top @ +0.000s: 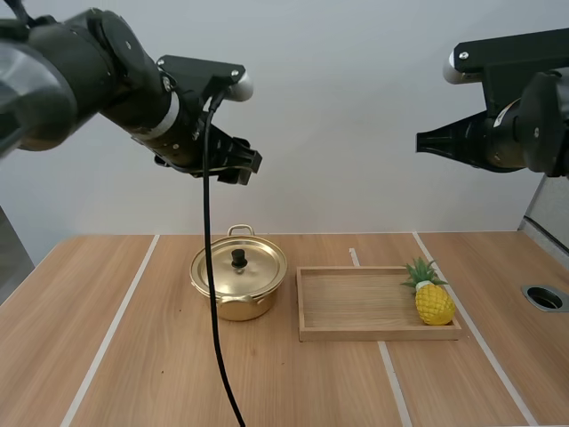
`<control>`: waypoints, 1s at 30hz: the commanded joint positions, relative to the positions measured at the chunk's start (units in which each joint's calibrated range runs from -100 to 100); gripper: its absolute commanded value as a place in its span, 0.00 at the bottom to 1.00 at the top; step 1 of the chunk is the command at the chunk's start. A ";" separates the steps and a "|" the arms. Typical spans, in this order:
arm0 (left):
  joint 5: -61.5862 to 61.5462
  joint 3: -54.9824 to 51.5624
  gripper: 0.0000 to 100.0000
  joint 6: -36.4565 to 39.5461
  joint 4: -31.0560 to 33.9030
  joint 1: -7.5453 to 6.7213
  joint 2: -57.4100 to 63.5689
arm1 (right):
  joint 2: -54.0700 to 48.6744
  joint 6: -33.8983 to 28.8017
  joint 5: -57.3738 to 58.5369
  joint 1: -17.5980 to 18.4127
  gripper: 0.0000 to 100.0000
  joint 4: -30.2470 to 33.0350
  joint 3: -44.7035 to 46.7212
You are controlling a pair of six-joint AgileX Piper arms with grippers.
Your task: Open the pot, put the pineapple inside, and close it
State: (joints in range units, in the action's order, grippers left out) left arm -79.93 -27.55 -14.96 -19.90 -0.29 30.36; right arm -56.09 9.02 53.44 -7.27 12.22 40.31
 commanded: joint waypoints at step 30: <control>14.79 -8.72 1.00 -8.27 -6.17 -0.12 -23.74 | -0.30 1.94 3.39 -0.34 0.00 -4.99 -0.48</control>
State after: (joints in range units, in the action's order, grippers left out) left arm -66.76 -36.20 -22.63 -24.37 -0.29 7.49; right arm -56.09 9.98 56.43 -7.27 7.68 40.31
